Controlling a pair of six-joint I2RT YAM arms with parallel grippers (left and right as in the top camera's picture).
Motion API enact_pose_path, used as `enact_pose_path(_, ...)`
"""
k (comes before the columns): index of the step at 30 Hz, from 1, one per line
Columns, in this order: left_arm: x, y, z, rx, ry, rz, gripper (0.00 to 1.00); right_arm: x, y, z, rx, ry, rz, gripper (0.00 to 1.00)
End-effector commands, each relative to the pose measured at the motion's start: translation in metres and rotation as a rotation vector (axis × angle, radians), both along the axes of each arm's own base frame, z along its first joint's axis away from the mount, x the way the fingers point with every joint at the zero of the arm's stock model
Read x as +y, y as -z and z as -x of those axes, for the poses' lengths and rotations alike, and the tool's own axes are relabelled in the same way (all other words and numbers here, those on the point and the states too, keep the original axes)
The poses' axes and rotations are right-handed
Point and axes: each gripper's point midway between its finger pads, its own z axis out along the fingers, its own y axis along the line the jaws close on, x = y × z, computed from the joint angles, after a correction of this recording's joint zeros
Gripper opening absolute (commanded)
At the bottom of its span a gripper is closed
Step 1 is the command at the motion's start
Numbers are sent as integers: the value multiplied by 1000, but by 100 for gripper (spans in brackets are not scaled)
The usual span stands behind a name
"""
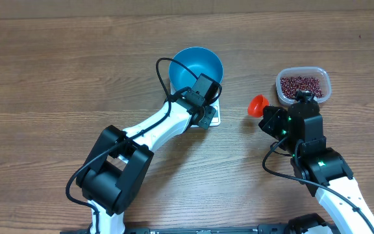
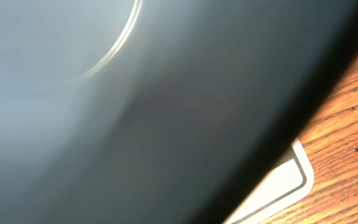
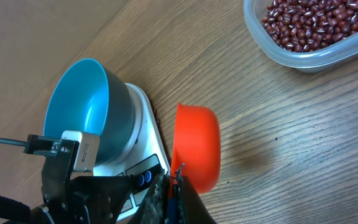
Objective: Scoop item into bowl and weigh 150g on scale
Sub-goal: 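Press the scale's tare button with the left gripper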
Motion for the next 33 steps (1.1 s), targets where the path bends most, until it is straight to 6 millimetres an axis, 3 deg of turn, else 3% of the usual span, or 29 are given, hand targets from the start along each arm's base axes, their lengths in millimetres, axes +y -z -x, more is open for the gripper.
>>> enact_pose_path(1,3,7,1,6,-11,-24,4,-3,-13,-4,-38,13,6,4)
enact_pose_path(21,5,14,3,18,2,-42,4,-3,-13,-4,-34,14,6,4)
enact_pose_path(33,10,30,7,47,38,-85,4,-3,-14,-5,-42,14,4,4)
